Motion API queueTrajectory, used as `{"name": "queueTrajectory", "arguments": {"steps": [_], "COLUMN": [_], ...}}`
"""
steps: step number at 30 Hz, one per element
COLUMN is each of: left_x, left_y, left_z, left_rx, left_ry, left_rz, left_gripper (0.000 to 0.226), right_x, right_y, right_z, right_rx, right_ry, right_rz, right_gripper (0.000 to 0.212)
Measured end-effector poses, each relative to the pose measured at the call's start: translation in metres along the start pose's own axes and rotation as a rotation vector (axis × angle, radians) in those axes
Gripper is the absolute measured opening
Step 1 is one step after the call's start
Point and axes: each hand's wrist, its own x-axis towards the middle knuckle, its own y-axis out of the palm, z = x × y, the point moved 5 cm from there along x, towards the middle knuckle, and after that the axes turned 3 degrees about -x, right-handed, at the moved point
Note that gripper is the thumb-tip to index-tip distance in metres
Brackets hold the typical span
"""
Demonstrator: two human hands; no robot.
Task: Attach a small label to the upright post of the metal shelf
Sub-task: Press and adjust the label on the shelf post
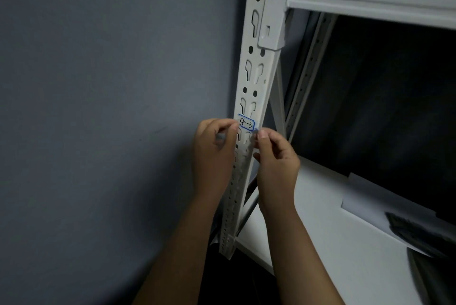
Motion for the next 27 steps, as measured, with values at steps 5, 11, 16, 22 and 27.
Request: {"name": "queueTrajectory", "arguments": {"steps": [5, 11, 16, 22, 27], "left_x": [-0.006, -0.005, -0.005, -0.007, -0.007], "left_y": [0.006, 0.000, 0.001, 0.003, 0.004], "left_z": [-0.005, -0.008, -0.012, -0.014, -0.015], "left_rx": [-0.107, -0.120, -0.094, -0.139, -0.143], "left_ry": [-0.030, -0.039, -0.028, -0.033, -0.019], "left_rz": [0.052, 0.049, 0.079, 0.109, 0.134], "left_gripper": [0.014, 0.021, 0.018, 0.013, 0.012], "right_x": [-0.002, -0.005, -0.006, -0.005, -0.004], "right_y": [0.009, 0.007, 0.006, 0.003, 0.002], "right_z": [0.004, 0.008, 0.011, 0.012, 0.011], "right_rx": [0.040, 0.078, 0.012, 0.021, 0.050], "right_ry": [-0.009, 0.011, -0.031, -0.058, -0.053], "right_rz": [0.047, 0.065, 0.099, 0.082, 0.074], "right_gripper": [0.011, 0.011, 0.011, 0.010, 0.009]}}
